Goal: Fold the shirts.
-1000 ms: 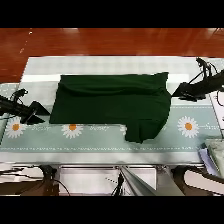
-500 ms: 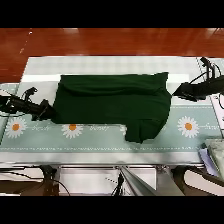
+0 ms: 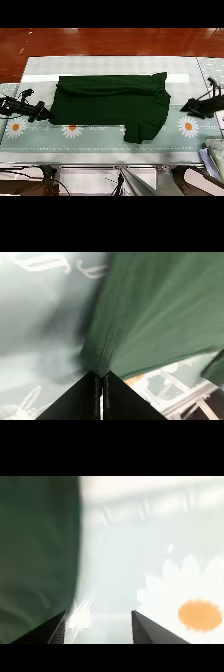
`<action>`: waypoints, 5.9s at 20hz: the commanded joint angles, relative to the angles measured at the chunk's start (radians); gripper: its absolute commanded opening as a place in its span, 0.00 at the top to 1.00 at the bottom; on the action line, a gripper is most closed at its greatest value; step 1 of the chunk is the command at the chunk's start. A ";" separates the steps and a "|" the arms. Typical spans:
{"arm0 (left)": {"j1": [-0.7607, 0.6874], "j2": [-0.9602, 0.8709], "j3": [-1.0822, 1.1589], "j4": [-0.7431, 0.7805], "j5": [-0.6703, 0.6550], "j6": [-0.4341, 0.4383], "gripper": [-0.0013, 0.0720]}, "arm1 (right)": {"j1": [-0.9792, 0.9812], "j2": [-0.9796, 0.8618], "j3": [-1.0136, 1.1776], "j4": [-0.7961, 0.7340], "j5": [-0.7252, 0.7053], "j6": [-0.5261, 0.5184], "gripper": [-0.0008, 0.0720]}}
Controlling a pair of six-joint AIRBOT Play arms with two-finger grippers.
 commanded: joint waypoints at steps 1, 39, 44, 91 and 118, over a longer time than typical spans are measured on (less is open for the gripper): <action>0.004 0.003 0.000 -0.049 -0.010 0.030 0.96 | -0.034 0.042 -0.196 0.105 -0.044 -0.057 0.31; -0.275 -0.166 0.364 -0.417 0.553 0.227 0.93 | 0.333 -0.465 0.432 0.380 -0.748 0.005 0.65; -0.223 -0.164 0.420 -0.417 0.398 0.226 0.13 | 0.281 -0.380 0.432 0.144 -0.674 -0.073 0.36; -0.762 -0.096 0.358 -0.476 0.146 0.147 0.96 | 0.615 0.116 0.432 -0.100 0.028 0.341 0.95; -0.741 0.090 0.219 -0.540 0.475 0.073 0.96 | 0.721 0.201 0.430 -0.180 0.014 0.388 0.95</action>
